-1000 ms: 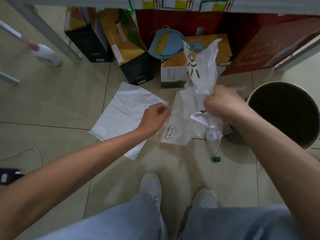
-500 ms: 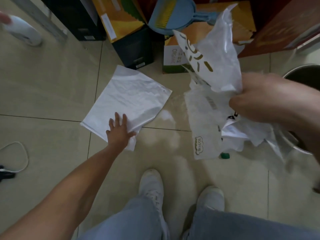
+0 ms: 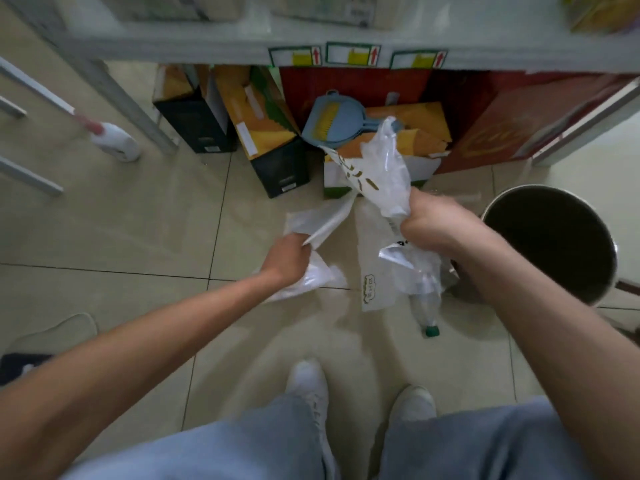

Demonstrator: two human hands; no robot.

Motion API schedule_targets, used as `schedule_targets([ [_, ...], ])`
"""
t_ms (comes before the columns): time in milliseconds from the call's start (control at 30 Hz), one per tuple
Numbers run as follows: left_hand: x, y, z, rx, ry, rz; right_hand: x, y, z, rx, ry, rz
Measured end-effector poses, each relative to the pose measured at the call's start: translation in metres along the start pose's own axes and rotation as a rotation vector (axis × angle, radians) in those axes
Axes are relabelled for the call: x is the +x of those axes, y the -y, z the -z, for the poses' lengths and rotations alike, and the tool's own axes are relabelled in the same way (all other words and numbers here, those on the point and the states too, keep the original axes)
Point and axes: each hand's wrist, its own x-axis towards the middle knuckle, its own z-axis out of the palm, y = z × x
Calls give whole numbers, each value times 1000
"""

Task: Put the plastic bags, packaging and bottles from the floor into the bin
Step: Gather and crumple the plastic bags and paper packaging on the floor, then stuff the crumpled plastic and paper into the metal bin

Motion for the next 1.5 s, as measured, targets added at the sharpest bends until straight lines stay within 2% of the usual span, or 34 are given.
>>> schedule_targets([
  [133, -50, -71, 23, -222, 42, -97, -31, -1, 9, 215, 43, 77],
  [267, -91, -125, 36, -463, 1, -192, -44, -12, 10, 444, 26, 189],
  [433, -130, -185, 60, -654, 53, -241, -77, -24, 29, 832, -10, 68],
  [567, -138, -213, 71, -753, 213, -318, -98, -41, 45, 1037, -110, 22],
  [800, -135, -251, 78, -244, 223, -540, -106, -86, 55, 1059, -400, -109],
  [967, -130, -275, 89, -253, 59, -578, -102, -133, 73, 1029, -659, -248],
  [1067, -128, -280, 88, -265, -56, -513, -106, -163, 79, 1036, -770, -347],
  [1267, -125, -283, 88, -321, -179, -361, -132, -205, 81, 956, -844, -536],
  [1400, -122, -286, 83, -331, -158, -323, -134, -222, 76, 847, -846, -625],
  [1500, -116, -286, 74, -276, -120, -315, -123, -229, 65, 771, -834, -610],
])
